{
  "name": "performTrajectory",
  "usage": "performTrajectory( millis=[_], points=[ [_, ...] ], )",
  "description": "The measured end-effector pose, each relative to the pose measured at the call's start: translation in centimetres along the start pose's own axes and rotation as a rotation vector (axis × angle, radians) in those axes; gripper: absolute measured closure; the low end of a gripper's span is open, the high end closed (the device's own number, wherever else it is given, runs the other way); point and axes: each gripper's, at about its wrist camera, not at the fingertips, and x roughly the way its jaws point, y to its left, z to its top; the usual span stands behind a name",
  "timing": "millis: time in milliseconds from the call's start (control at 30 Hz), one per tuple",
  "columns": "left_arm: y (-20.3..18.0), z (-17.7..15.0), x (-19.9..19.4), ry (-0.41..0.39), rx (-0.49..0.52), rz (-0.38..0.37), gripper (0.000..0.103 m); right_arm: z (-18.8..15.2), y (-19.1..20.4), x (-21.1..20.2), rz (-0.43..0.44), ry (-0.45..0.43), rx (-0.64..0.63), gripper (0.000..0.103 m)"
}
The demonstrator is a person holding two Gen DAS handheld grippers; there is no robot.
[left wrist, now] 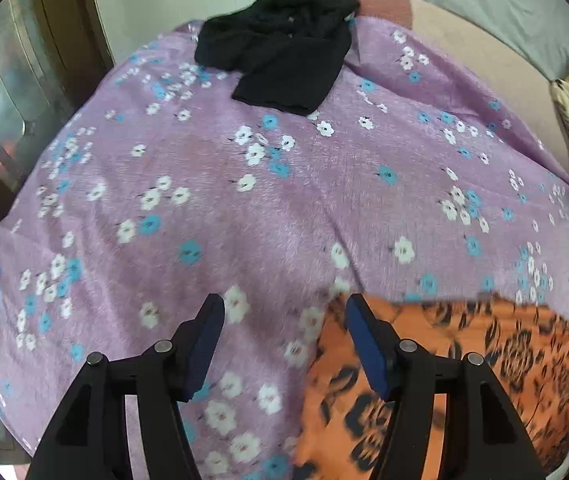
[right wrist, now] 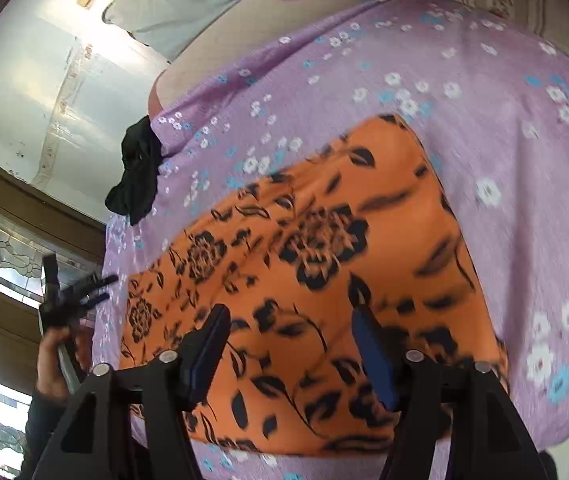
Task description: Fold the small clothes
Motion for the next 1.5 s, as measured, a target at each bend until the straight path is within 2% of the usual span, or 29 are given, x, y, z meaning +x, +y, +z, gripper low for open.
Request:
performTrajectory(
  millis=[100, 167, 200, 267, 300, 333, 367, 400, 433, 500, 533, 600, 633, 700, 733, 800, 900, 967, 1033, 1100, 1167, 1200, 1267, 1333, 1367, 1400, 1467, 1500],
  points=[
    [0.4, -2.8, -1.6, -0.004, 0.014, -0.057, 0.039, 1.8, 0.2, 1.5, 0.059, 0.017, 0.019, 0.034],
    [0.1, -5.5, -2.7, -0.008, 0.05, -0.11, 0.038, 3.3, -0.6, 3.3, 0.145, 0.049, 0.075, 0.032],
    [-0.3, -6.9, -3.1, -0.009, 0.069, -0.116, 0.035, 4.1, -1.3, 4.4, 0.173, 0.064, 0.114, 0.032],
    [-0.9, -9.7, -2.8, 0.026, 0.104, -0.097, 0.029, 5.7, -3.7, 6.3, 0.164, 0.069, 0.184, 0.032],
    [-1.2, -10.9, -2.1, 0.061, 0.121, -0.076, 0.027, 6.2, -5.6, 7.0, 0.149, 0.057, 0.268, 0.033],
    [-1.3, -12.2, -0.5, 0.125, 0.139, -0.037, 0.025, 6.4, -7.1, 6.9, 0.196, 0.023, 0.371, 0.034],
    [-0.9, -12.7, -0.6, 0.106, 0.116, -0.057, 0.025, 6.6, -7.7, 6.4, 0.221, -0.008, 0.441, 0.034],
    [-0.2, -12.9, -1.3, 0.076, 0.079, -0.069, 0.024, 6.9, -7.6, 5.8, 0.216, -0.028, 0.449, 0.032],
    [0.1, -12.9, -1.7, 0.081, 0.061, -0.06, 0.024, 7.3, -6.8, 5.1, 0.215, -0.047, 0.412, 0.03],
    [0.6, -12.9, -2.8, 0.054, 0.035, -0.052, 0.024, 8.1, -5.5, 4.9, 0.262, -0.049, 0.325, 0.025],
    [0.5, -13.0, -3.2, 0.035, 0.045, -0.055, 0.024, 8.9, -5.1, 5.4, 0.259, -0.042, 0.265, 0.023],
    [-0.1, -13.6, -2.7, 0.068, 0.101, -0.028, 0.024, 10.0, -6.8, 7.0, 0.09, -0.031, 0.261, 0.023],
    [-0.3, -14.0, -2.1, 0.084, 0.12, -0.011, 0.022, 10.1, -8.6, 7.9, 0.093, -0.019, 0.329, 0.027],
    [0.3, -14.0, -2.4, 0.078, 0.079, -0.02, 0.019, 9.8, -9.9, 6.2, 0.122, -0.103, 0.462, 0.033],
    [0.6, -13.8, -2.6, 0.081, 0.062, -0.026, 0.019, 9.6, -9.1, 4.6, 0.108, -0.156, 0.427, 0.03],
    [1.2, -13.6, -2.7, 0.083, 0.036, -0.028, 0.019, 8.5, -6.9, 1.6, 0.101, -0.196, 0.299, 0.03],
    [1.2, -13.3, -3.4, 0.06, 0.032, -0.03, 0.02, 3.8, -4.7, -1.8, 0.179, -0.141, 0.22, 0.024],
    [0.8, -13.6, -4.8, 0.023, 0.032, -0.046, 0.02, -1.4, -4.0, -3.7, 0.223, -0.085, 0.219, 0.024],
    [0.1, -14.2, -6.4, -0.008, 0.033, -0.08, 0.02, -6.1, -4.2, -4.5, 0.256, -0.058, 0.275, 0.022],
    [-0.9, -14.5, -7.8, -0.048, 0.056, -0.102, 0.02, -10.1, -5.4, -4.4, 0.246, -0.038, 0.373, 0.021],
    [-1.8, -14.7, -8.2, -0.062, 0.1, -0.111, 0.02, -12.4, -6.8, -3.2, 0.217, -0.007, 0.449, 0.02],
    [-2.4, -14.6, -8.1, -0.058, 0.114, -0.114, 0.02, -12.6, -7.5, -2.7, 0.21, -0.017, 0.478, 0.021],
    [-2.9, -15.0, -7.8, -0.042, 0.137, -0.121, 0.02, -11.7, -9.1, -2.6, 0.225, -0.087, 0.536, 0.021],
    [-3.0, -15.4, -7.5, -0.033, 0.142, -0.119, 0.02, -11.1, -11.0, -3.4, 0.195, -0.207, 0.631, 0.021],
    [-2.9, -15.7, -7.5, -0.036, 0.139, -0.115, 0.02, -11.1, -12.1, -3.4, 0.226, -0.247, 0.698, 0.021],
    [-2.8, -15.9, -7.2, -0.03, 0.137, -0.11, 0.02, -10.9, -12.7, -3.4, 0.243, -0.257, 0.727, 0.023],
    [-2.7, -16.3, -7.1, -0.027, 0.133, -0.107, 0.02, -10.2, -13.2, -3.2, 0.19, -0.225, 0.707, 0.057],
    [-2.7, -16.3, -7.0, -0.025, 0.135, -0.1, 0.02, -9.9, -13.3, -3.1, 0.171, -0.193, 0.682, 0.089]
  ],
)
